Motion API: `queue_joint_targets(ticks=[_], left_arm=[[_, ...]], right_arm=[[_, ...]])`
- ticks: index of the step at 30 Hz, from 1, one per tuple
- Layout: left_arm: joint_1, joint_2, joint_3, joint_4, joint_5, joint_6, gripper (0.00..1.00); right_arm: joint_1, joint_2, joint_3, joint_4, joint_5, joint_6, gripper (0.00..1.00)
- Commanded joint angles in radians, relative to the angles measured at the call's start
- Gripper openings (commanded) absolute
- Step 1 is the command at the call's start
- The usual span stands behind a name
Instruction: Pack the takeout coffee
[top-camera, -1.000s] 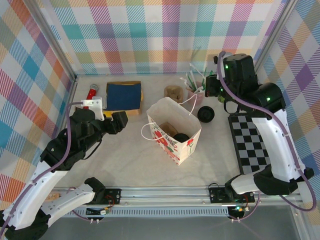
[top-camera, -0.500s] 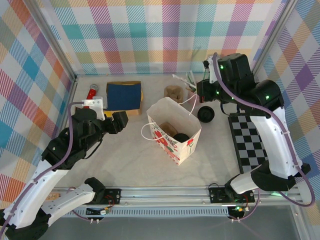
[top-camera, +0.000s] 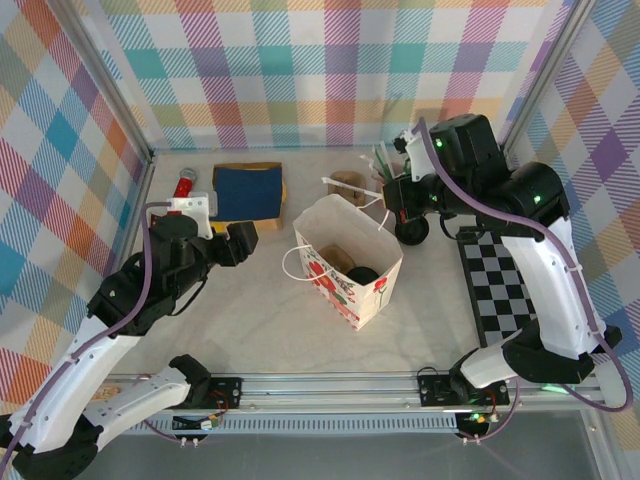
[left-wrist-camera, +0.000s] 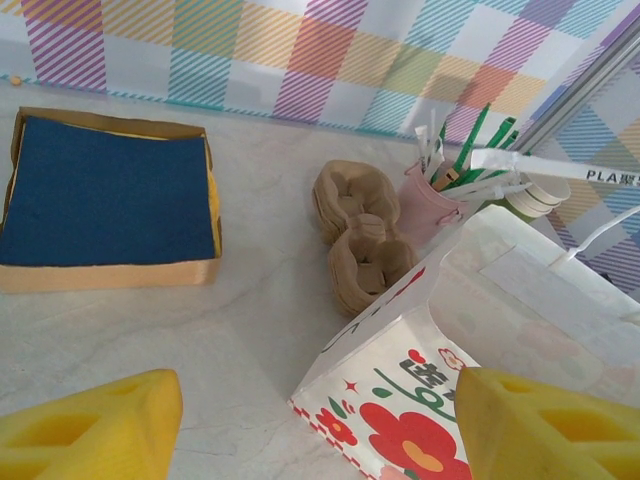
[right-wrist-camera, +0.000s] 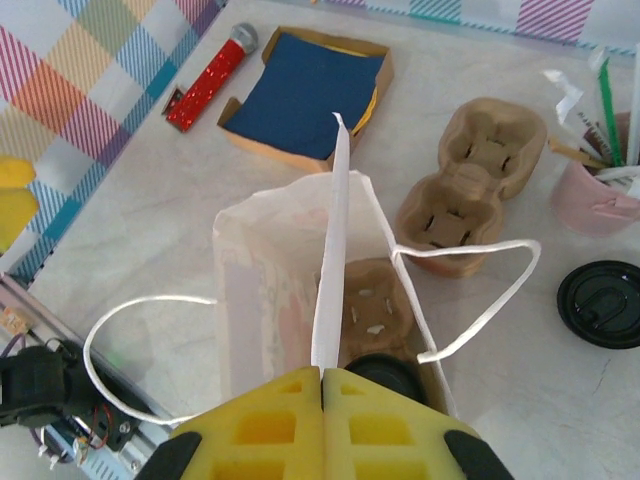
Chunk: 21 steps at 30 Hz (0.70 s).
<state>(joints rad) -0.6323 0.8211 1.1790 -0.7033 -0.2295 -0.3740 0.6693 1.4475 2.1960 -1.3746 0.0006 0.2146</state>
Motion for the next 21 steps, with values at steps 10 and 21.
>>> queue_joint_targets(ticks=[10, 21], left_arm=[[0.006, -0.002, 0.007, 0.014, -0.002, 0.009, 0.72], [0.006, -0.018, -0.005, 0.010, -0.011, 0.012, 0.72]], right_arm=[[0.028, -0.001, -0.018, -0.070, -0.022, -0.024, 0.00], [0.055, 0.016, -0.015, -0.109, -0.013, -0.029, 0.00]])
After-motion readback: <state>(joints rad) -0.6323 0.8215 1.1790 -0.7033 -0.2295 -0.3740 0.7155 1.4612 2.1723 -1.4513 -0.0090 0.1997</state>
